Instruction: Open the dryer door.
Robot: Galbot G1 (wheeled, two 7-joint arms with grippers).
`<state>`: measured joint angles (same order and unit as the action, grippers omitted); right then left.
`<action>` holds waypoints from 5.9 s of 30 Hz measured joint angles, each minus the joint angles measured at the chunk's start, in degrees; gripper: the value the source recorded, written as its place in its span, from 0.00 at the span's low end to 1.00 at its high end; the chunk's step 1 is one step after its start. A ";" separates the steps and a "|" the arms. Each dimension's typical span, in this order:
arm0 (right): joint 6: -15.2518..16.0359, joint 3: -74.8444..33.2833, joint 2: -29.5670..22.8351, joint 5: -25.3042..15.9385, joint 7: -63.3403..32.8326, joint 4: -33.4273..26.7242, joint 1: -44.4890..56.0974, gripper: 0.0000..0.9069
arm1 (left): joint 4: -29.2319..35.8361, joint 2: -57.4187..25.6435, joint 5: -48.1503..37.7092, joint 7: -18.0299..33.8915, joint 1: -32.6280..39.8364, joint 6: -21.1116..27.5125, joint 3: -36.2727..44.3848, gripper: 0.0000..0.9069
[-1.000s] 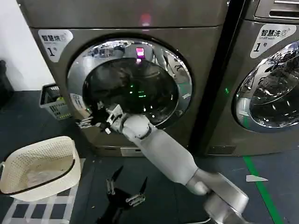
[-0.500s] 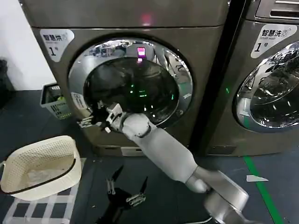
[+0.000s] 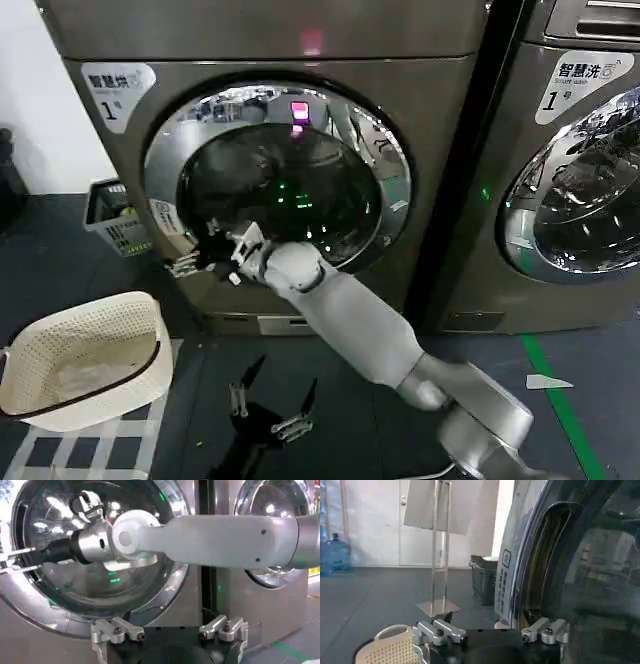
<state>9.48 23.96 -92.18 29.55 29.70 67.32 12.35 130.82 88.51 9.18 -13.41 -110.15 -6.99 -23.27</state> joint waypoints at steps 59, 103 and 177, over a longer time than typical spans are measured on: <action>4.74 -0.33 4.23 6.51 23.16 10.28 4.18 1.00 | -0.97 -4.07 -14.79 -14.31 3.31 12.51 -37.27 1.00; -1.11 -2.30 11.53 5.53 34.94 19.11 8.05 1.00 | 1.38 -9.06 -29.41 -9.14 9.87 15.78 -47.26 1.00; -7.24 -31.65 31.35 5.02 51.58 29.99 28.66 1.00 | -1.53 -20.18 -32.77 -11.80 19.38 12.99 -28.19 1.00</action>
<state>2.25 -7.69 -60.83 34.57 81.28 97.31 41.01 129.29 68.32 -23.59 -25.20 -90.77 6.00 -51.46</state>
